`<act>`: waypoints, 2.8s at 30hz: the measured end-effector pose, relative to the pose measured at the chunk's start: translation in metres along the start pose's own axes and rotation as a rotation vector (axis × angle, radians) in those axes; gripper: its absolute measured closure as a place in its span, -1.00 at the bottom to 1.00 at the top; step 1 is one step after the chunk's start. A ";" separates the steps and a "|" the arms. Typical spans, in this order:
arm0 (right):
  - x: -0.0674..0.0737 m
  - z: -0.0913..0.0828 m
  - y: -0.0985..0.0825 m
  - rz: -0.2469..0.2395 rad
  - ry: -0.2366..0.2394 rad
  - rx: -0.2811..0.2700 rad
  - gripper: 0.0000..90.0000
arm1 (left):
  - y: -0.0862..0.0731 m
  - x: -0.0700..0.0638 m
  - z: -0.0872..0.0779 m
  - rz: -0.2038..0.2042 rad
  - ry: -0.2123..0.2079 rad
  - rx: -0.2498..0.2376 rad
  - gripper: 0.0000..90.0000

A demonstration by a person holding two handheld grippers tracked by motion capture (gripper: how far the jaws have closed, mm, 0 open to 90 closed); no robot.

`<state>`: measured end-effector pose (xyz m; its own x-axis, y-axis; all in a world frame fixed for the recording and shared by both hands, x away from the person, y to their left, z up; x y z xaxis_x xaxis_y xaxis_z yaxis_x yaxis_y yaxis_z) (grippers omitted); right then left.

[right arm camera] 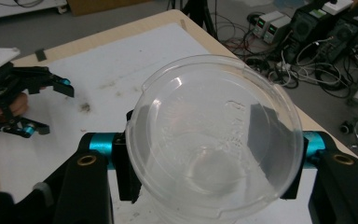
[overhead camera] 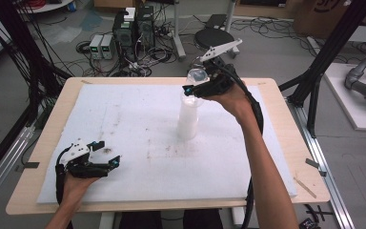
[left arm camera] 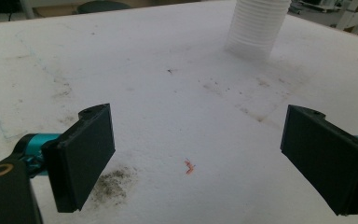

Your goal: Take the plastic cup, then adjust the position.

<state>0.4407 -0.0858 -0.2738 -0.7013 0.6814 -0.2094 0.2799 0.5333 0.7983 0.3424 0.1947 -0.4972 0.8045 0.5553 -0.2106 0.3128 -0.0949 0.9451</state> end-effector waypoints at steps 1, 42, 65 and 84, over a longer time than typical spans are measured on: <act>0.002 -0.003 -0.001 0.002 0.011 -0.016 -0.10 | 0.000 0.000 0.000 -0.002 -0.003 -0.002 -0.79; 0.123 -0.012 -0.102 -0.002 0.332 -0.260 -0.09 | 0.001 -0.003 -0.002 0.024 -0.006 -0.023 -0.79; 0.119 -0.009 -0.104 0.009 0.372 -0.271 -0.08 | 0.041 -0.026 -0.014 0.157 -0.249 -0.028 -0.79; 0.131 -0.019 -0.091 -0.006 0.470 -0.329 -0.07 | 0.097 -0.114 0.051 0.235 -0.674 -0.125 -0.79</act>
<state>0.3109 -0.0552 -0.3631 -0.9395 0.3426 -0.0007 0.1092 0.3015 0.9472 0.3064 0.0803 -0.3944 0.9924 -0.1018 -0.0689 0.0660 -0.0317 0.9973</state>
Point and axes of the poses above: each handheld gripper's, and its own axes: z roughly forward along the jaws, y roughly out of its top, x roughly to its left, the point moved 9 cm from there along z, roughly forward along the jaws, and after that the axes turned 15 degrees about -y, right-handed, at the moved point
